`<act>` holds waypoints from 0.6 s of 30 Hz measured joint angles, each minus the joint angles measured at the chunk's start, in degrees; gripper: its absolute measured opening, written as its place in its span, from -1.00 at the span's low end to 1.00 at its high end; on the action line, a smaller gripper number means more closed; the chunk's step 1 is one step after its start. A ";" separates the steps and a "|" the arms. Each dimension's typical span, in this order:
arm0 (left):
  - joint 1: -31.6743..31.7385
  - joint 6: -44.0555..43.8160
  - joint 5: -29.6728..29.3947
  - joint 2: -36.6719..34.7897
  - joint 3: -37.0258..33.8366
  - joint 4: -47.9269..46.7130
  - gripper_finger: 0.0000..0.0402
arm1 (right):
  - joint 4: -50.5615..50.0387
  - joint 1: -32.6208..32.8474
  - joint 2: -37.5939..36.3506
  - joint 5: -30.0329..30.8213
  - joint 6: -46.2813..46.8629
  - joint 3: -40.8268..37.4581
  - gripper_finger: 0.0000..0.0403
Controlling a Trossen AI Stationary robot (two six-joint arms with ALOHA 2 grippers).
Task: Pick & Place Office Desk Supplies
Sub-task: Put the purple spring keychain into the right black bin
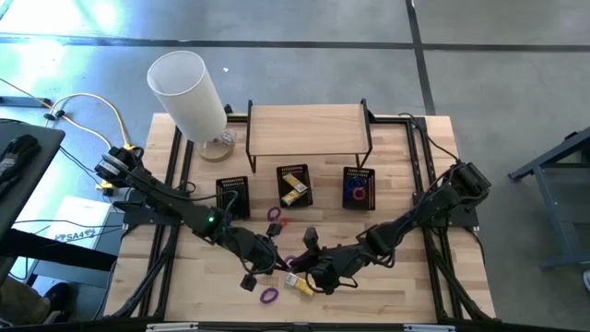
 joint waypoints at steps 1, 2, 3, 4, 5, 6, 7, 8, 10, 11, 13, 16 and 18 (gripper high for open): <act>-0.01 0.11 -0.46 0.00 0.00 0.02 -0.92 | -0.28 0.00 0.00 0.00 0.00 0.00 -0.92; -0.02 0.08 -1.17 0.00 0.00 0.01 -0.87 | -0.68 0.00 0.00 -0.02 0.00 0.00 -0.93; -0.07 -0.05 -2.00 0.00 0.00 -0.03 -0.82 | -1.15 0.00 0.00 0.05 -0.02 0.00 -0.94; -0.08 -0.09 -2.62 0.01 0.00 -0.14 -0.75 | -1.60 0.00 0.00 0.18 -0.02 0.00 -0.95; -0.15 -0.50 -3.41 0.04 0.00 -0.16 -0.68 | -1.93 0.00 0.00 0.25 0.01 0.00 -0.95; -0.17 -1.49 -4.15 0.04 0.00 -0.22 -0.60 | -2.09 -0.02 0.00 0.31 0.14 0.00 -0.95; -0.23 -2.77 -4.71 0.04 0.00 -0.20 -0.53 | -2.20 -0.04 0.00 0.43 0.44 0.00 -0.95; -0.24 -3.68 -4.85 0.04 0.00 -0.19 -0.45 | -2.35 -0.04 0.00 0.55 1.06 0.00 -0.95; -0.24 -5.23 -4.82 0.05 0.00 -0.22 -0.32 | -3.42 -0.04 -0.06 0.57 2.89 0.00 -0.95; -0.23 -5.64 -4.83 0.07 0.00 -0.22 -0.27 | -4.35 -0.04 -0.08 0.08 4.21 0.00 -0.96; -0.04 -5.92 -5.67 0.06 0.01 0.40 -0.19 | -7.05 0.03 -0.08 -2.14 8.24 0.02 -0.96; 0.06 -6.90 -7.12 0.04 0.02 0.15 -0.14 | -12.41 0.15 -0.07 -3.59 15.93 0.02 -0.96; -0.02 -7.40 -7.20 0.04 0.02 0.18 -0.14 | -16.88 0.09 -0.07 -3.25 21.87 0.02 -0.96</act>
